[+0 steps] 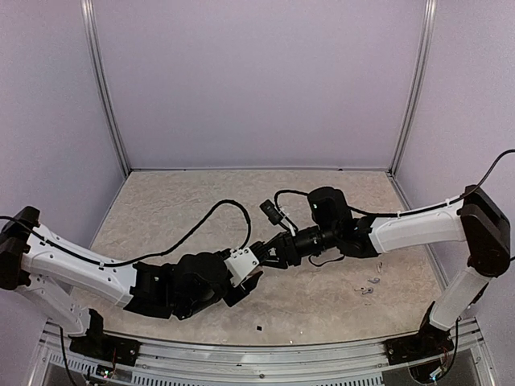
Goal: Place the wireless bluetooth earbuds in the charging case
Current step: Pass from the left arm to the right, then open the charging case.
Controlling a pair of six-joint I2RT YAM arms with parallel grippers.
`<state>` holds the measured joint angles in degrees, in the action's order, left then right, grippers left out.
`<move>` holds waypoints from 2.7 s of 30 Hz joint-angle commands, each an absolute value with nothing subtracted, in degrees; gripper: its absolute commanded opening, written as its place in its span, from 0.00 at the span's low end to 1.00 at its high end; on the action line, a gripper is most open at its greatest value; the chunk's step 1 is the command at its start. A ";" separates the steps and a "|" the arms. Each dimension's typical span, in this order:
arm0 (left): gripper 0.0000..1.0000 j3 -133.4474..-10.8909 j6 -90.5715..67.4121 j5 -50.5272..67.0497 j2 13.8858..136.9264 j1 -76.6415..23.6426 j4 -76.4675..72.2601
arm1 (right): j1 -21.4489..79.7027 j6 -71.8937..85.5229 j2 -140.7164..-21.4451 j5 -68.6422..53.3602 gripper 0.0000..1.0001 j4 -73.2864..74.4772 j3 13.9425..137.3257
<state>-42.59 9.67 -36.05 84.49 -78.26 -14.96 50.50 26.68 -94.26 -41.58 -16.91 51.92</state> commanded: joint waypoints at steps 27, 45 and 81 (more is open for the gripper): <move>0.62 -39.46 7.65 -35.33 78.84 -78.58 -19.70 | 50.19 22.50 -91.00 -41.07 0.19 -13.89 51.56; 0.62 -32.99 -6.41 -4.65 64.87 -66.57 -26.64 | 49.35 12.89 -81.87 -42.10 0.04 -19.16 47.81; 0.64 -19.22 -11.07 -0.40 56.52 -59.05 -46.95 | 50.11 20.35 -78.62 -40.11 0.00 -40.24 41.85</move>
